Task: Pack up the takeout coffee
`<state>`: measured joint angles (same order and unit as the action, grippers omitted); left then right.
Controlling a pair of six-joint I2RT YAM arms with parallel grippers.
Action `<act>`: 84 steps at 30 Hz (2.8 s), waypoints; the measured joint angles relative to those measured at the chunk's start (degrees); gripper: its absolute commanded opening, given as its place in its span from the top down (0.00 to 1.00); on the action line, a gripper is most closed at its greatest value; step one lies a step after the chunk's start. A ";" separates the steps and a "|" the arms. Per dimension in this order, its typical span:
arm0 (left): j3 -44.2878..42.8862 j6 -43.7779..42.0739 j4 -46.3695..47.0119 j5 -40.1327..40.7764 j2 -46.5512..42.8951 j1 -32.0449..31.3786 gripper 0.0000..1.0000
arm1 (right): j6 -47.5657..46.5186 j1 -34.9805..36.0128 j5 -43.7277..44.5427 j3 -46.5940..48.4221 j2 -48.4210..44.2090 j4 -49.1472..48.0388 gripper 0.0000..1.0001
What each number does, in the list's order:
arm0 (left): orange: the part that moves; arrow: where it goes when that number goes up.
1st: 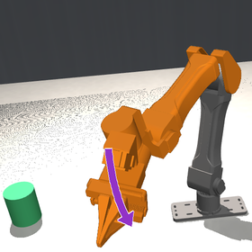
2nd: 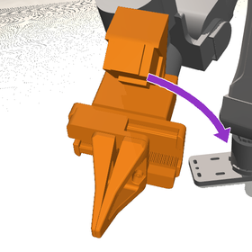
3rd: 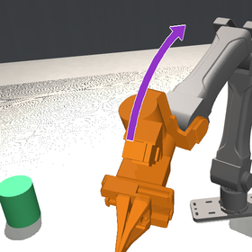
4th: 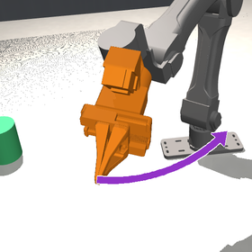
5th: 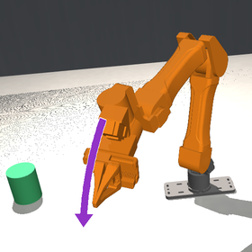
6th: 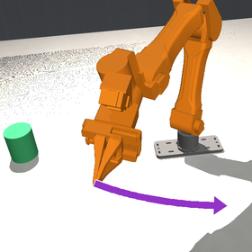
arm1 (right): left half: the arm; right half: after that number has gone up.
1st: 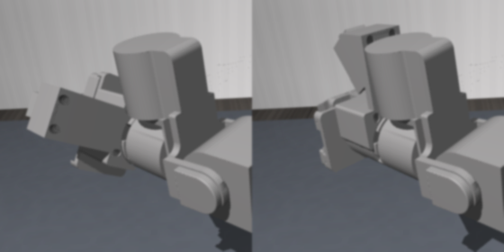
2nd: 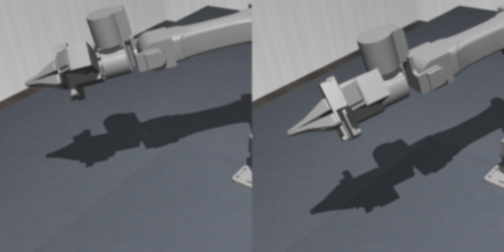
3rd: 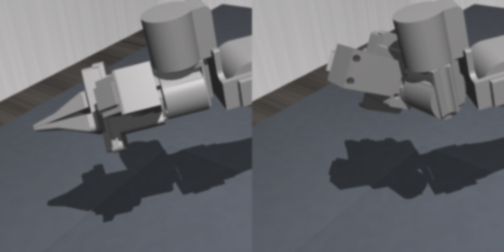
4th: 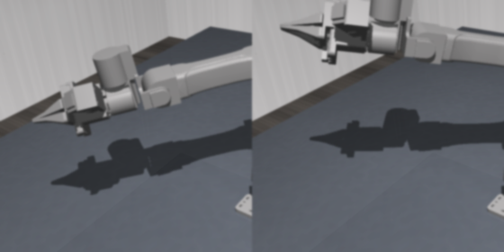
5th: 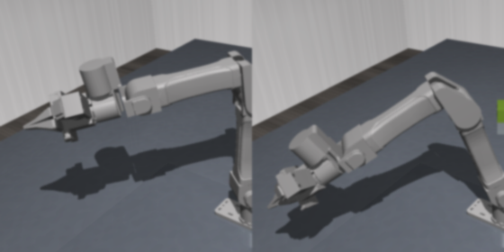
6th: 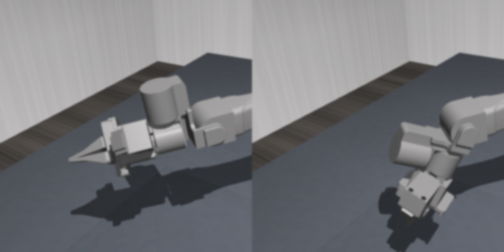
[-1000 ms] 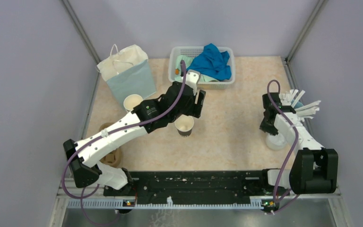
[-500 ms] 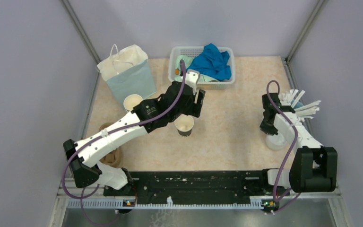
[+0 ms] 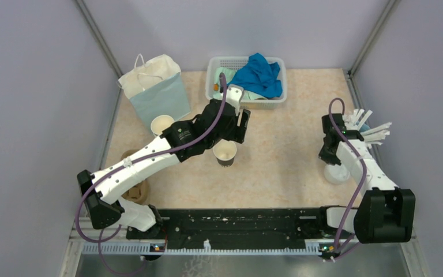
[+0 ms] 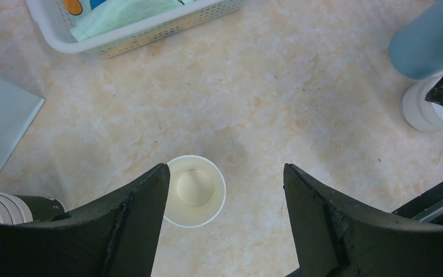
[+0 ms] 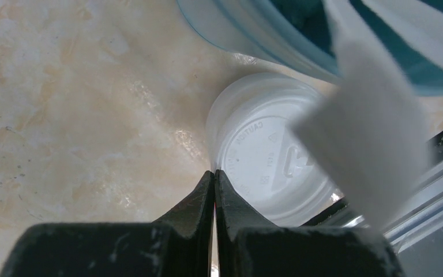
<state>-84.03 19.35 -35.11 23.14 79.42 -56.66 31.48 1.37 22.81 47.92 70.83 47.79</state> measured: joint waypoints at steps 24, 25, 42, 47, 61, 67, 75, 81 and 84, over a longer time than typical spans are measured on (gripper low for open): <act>-3.08 3.23 -3.13 -3.41 0.00 0.02 0.17 | -3.65 -0.04 -5.68 6.75 -8.09 5.90 1.00; -3.21 3.41 -3.17 -3.85 0.00 0.11 0.15 | -4.02 -0.04 -6.71 7.85 -8.20 6.38 1.00; 0.07 21.77 6.82 -34.93 -6.12 15.87 0.02 | 9.84 10.14 -66.29 16.31 -17.42 -20.04 1.00; 0.66 26.88 11.96 -39.50 -10.69 15.98 0.02 | 27.15 17.09 -70.29 14.29 -14.97 -42.95 1.00; 5.07 35.65 12.85 -36.09 -13.92 16.31 0.02 | 40.65 19.91 -66.25 11.96 -12.50 -56.98 1.00; 6.97 34.99 7.98 -32.39 -14.05 16.63 0.02 | 16.06 20.00 -54.01 18.80 -4.37 -25.46 0.75; 12.76 33.35 2.54 -31.17 -15.19 16.85 0.02 | -2.25 31.74 -36.89 6.49 9.73 -7.10 0.39; 13.00 31.87 0.33 -31.23 -15.19 17.05 0.02 | -1.90 32.22 -31.47 4.17 15.41 -10.10 0.48; 13.00 31.43 0.20 -31.61 -15.15 17.38 0.02 | -1.03 32.26 -29.64 4.48 18.40 -12.59 0.54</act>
<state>-71.02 50.78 -34.92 -8.47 64.27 -39.29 30.46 33.63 -6.83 52.40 89.23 35.20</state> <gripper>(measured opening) 0.983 0.510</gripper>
